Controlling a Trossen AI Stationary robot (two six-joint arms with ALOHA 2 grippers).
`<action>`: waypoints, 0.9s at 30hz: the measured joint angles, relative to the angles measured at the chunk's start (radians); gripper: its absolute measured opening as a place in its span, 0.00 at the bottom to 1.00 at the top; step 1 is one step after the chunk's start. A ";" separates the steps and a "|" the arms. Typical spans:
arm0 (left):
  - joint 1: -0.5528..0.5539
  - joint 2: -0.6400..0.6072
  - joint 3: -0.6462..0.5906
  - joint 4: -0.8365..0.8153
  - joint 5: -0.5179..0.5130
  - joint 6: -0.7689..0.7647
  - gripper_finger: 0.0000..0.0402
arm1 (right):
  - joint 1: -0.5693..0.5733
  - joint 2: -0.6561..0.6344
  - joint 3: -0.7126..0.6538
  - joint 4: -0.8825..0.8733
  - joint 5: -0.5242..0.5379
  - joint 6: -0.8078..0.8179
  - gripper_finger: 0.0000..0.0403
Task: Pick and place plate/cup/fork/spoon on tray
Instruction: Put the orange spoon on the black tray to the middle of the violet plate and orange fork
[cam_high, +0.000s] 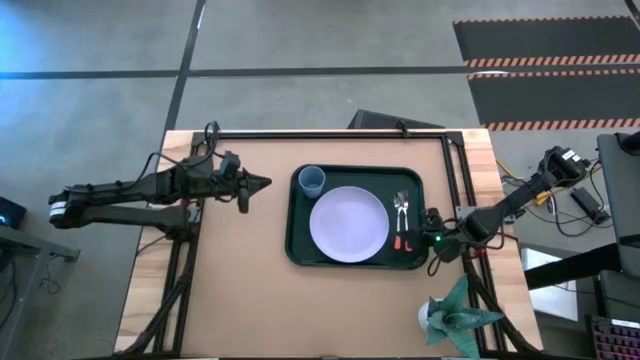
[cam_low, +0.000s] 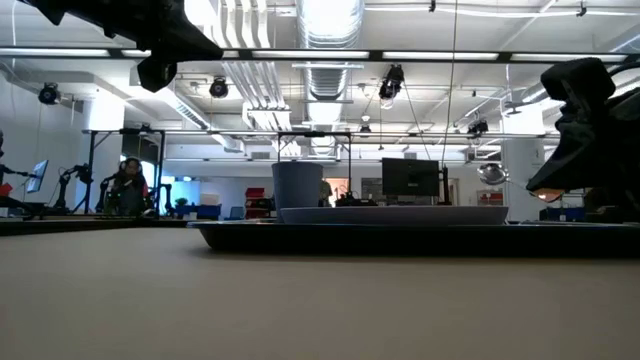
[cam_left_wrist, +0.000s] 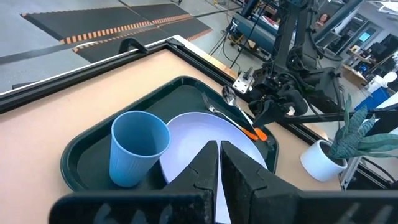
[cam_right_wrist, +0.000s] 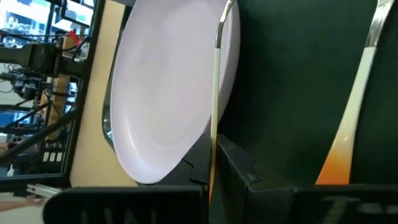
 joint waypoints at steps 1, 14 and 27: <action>0.000 0.000 0.000 0.000 -0.007 0.000 0.00 | 0.000 0.000 -0.002 0.000 -0.004 -0.001 0.02; 0.000 0.003 0.000 0.001 -0.014 0.001 0.00 | 0.000 -0.001 -0.144 0.267 -0.025 0.019 0.02; 0.000 0.003 -0.001 0.001 -0.015 0.001 0.00 | -0.001 0.001 0.006 -0.126 -0.127 0.088 0.02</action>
